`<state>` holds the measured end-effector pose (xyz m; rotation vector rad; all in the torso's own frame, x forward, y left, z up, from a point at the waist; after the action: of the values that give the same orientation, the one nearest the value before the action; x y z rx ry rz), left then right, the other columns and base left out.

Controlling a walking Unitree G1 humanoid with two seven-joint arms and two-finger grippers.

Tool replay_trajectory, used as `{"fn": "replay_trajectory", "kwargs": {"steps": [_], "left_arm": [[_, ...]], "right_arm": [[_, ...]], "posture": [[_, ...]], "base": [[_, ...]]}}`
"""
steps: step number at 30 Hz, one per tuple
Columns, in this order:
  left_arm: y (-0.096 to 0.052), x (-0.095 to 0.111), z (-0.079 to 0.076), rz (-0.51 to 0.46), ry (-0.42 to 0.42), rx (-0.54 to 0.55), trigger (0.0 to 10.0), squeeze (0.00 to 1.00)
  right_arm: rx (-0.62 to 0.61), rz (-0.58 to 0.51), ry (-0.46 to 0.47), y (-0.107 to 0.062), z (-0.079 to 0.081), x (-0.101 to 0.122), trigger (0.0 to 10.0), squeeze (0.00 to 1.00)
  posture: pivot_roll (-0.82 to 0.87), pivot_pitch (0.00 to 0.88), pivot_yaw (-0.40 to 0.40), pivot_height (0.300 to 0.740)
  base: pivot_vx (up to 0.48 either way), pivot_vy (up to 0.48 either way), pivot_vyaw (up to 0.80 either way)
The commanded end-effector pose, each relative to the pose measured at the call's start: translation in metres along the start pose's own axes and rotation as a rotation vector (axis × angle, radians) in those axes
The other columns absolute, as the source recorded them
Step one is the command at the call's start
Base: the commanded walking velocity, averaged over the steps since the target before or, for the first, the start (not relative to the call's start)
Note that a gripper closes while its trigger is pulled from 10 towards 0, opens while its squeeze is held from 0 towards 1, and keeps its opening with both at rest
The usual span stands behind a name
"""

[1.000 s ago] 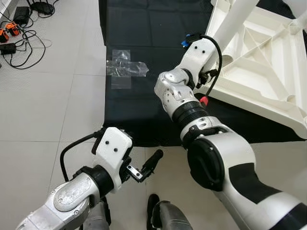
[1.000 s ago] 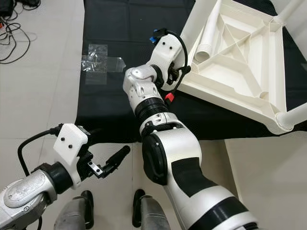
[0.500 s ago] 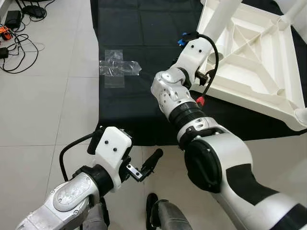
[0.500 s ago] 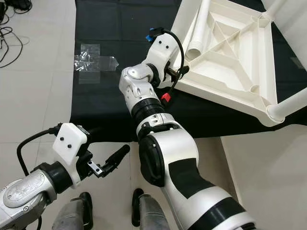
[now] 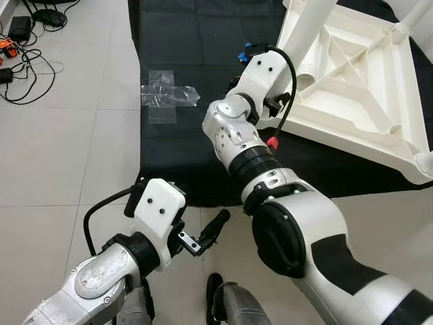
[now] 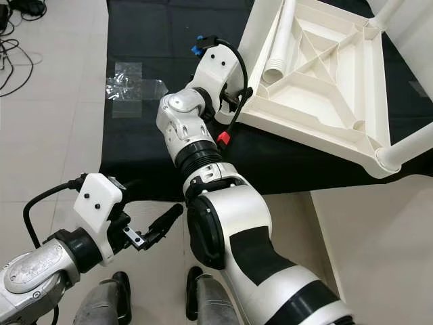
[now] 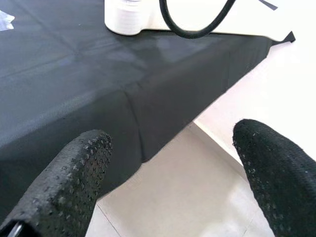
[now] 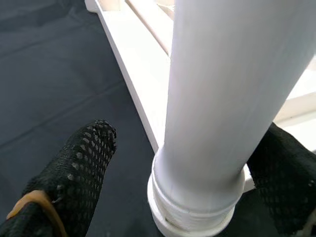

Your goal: Building children table

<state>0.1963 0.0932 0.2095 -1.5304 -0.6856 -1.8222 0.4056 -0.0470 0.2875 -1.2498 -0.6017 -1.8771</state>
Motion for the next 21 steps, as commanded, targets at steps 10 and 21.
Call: {"fn": "replay_trajectory", "kwargs": {"steps": [10, 21], "left_arm": [[0.0, -0.001, -0.002, -0.003, -0.004, -0.013, 10.0, 0.0], [0.0018, -0.0011, 0.0025, -0.009, 0.01, -0.006, 10.0, 0.0]], "right_arm": [[0.027, -0.042, 0.029, -0.0002, -0.0017, 0.0058, 10.0, 0.0], [0.131, -0.036, 0.042, -0.0085, -0.0007, -0.0013, 10.0, 0.0]], "posture": [[0.09, 0.317, -0.156, 0.74], [0.09, 0.293, -0.154, 0.74]], "base": [[0.0, 0.0, 0.0], [0.0, 0.0, 0.0]]}}
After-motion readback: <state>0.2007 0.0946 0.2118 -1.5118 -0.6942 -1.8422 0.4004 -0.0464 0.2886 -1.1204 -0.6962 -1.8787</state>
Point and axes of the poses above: a point about 5 cm out from each wrist's last joint towards the gripper, its own y axis pointing out of the wrist towards the gripper, its own x axis along the axis of the wrist's last joint, z = x × y, the point moved 1 cm from there along y, pointing out of the wrist towards the gripper, and after that the axes turned 7 degrees about y, right-handed, at the moved point
